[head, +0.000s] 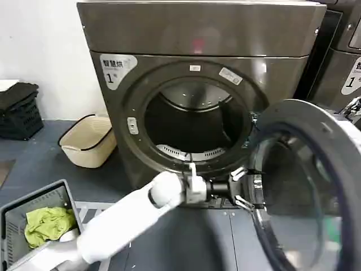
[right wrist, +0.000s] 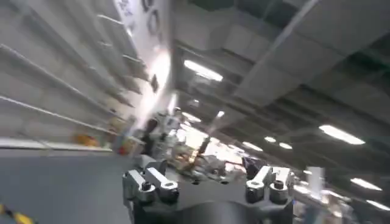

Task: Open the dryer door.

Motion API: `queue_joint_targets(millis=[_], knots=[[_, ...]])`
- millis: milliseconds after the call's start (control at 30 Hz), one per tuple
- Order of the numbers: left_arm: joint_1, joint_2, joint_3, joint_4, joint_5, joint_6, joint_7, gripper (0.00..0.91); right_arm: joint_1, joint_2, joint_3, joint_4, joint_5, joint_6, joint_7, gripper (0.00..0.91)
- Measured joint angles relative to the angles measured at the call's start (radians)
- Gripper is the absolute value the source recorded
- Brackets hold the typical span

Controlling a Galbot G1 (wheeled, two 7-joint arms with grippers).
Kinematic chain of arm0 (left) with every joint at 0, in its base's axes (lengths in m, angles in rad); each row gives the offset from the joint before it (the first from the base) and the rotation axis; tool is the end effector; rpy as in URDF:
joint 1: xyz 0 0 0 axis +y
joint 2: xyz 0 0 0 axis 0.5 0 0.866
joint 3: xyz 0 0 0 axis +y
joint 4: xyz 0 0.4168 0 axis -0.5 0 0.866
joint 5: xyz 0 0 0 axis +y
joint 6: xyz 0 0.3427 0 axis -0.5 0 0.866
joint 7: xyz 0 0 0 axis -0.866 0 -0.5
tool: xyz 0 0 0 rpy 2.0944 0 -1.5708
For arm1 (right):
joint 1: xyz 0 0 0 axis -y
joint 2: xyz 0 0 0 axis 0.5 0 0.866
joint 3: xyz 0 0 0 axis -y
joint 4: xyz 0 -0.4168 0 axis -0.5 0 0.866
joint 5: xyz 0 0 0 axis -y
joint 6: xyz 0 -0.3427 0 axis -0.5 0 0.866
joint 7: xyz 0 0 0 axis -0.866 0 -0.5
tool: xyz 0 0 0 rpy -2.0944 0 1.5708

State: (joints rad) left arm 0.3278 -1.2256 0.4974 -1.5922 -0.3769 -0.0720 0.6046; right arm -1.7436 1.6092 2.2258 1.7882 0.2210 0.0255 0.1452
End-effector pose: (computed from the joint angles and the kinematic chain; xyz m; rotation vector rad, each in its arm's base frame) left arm 0.4537 -0.1363 -0.2462 1.9689 2.0153 0.5136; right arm -0.2616 -0.3183 -0.2445 -2.2261 -1.8612 0.7915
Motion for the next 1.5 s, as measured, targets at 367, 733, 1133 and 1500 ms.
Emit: queue_joint_targets(millis=[367, 733, 1133, 1500], knots=[[-0.06, -0.126, 0.064, 0.116, 0.017, -0.004, -0.024, 0.907, -0.037, 0.0, 0.061, -0.078, -0.103, -0.007, 0.133, 0.907], [-0.084, -0.207, 0.092, 0.188, 0.039, 0.01, -0.13, 0.907, -0.059, -0.011, 0.11, -0.184, -0.147, 0.027, 0.199, 0.907], [-0.067, -0.252, 0.083, 0.2, 0.055, 0.009, -0.226, 0.907, -0.086, -0.062, 0.146, -0.251, -0.168, 0.105, 0.194, 0.907], [-0.025, -0.155, 0.048, 0.043, 0.136, 0.072, -0.15, 0.907, -0.06, -0.114, 0.102, -0.261, -0.167, 0.104, 0.141, 0.907]])
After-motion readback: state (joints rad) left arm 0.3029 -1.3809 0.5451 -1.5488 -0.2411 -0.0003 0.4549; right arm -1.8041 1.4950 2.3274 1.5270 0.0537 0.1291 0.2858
